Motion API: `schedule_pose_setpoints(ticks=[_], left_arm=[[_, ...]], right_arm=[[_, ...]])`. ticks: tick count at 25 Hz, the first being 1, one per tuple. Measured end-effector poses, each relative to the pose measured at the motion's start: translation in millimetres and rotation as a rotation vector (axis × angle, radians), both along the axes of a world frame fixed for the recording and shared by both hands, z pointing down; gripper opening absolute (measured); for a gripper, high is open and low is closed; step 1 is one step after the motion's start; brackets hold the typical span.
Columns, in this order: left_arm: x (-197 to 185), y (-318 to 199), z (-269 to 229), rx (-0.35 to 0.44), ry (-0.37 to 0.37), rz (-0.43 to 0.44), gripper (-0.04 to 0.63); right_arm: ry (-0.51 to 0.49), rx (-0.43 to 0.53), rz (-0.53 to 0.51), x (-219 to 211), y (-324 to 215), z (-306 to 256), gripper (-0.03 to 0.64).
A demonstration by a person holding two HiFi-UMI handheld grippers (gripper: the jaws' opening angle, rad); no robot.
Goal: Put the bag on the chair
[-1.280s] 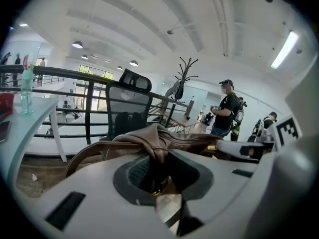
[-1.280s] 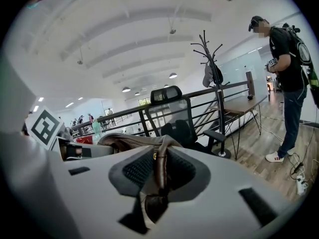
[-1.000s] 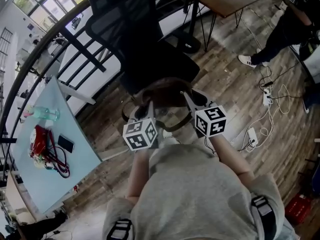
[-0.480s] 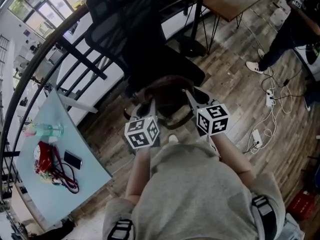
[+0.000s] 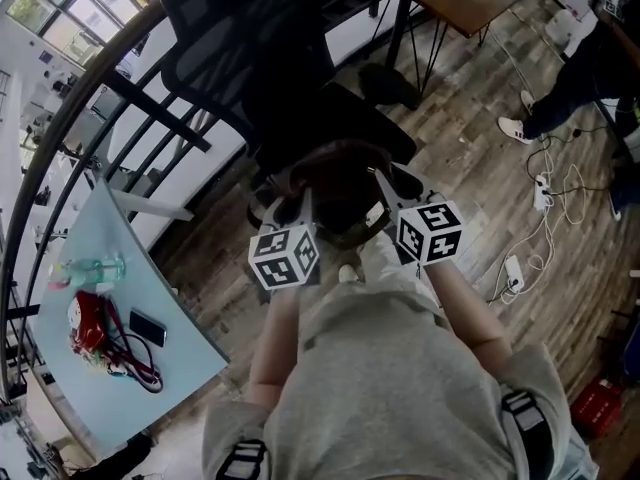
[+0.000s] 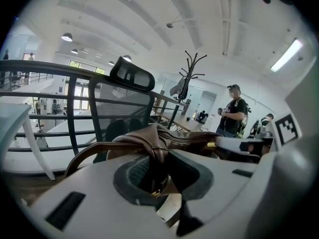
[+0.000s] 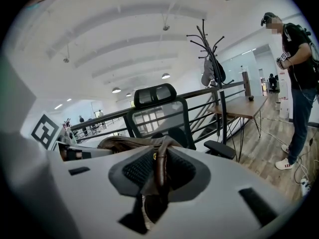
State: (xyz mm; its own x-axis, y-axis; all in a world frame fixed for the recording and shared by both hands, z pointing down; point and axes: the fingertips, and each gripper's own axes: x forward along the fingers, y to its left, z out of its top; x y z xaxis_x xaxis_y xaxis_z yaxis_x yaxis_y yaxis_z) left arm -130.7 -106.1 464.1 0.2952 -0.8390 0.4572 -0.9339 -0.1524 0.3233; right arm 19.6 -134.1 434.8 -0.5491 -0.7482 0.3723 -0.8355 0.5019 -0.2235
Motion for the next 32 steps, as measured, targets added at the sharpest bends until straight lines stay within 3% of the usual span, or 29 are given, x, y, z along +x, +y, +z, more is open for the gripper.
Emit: schedule_pose_setpoints(ticks=[15, 32], left_arm=[[1, -79, 44, -0.063, 0.011, -0.045, 0.058], [-11, -155, 153, -0.184, 0.051, -0.104, 0.057]], right_arm=[[0.025, -0.066, -0.042, 0, -89, 44, 0.064], [0.064, -0.198, -0.051, -14, -174, 148, 0.064]])
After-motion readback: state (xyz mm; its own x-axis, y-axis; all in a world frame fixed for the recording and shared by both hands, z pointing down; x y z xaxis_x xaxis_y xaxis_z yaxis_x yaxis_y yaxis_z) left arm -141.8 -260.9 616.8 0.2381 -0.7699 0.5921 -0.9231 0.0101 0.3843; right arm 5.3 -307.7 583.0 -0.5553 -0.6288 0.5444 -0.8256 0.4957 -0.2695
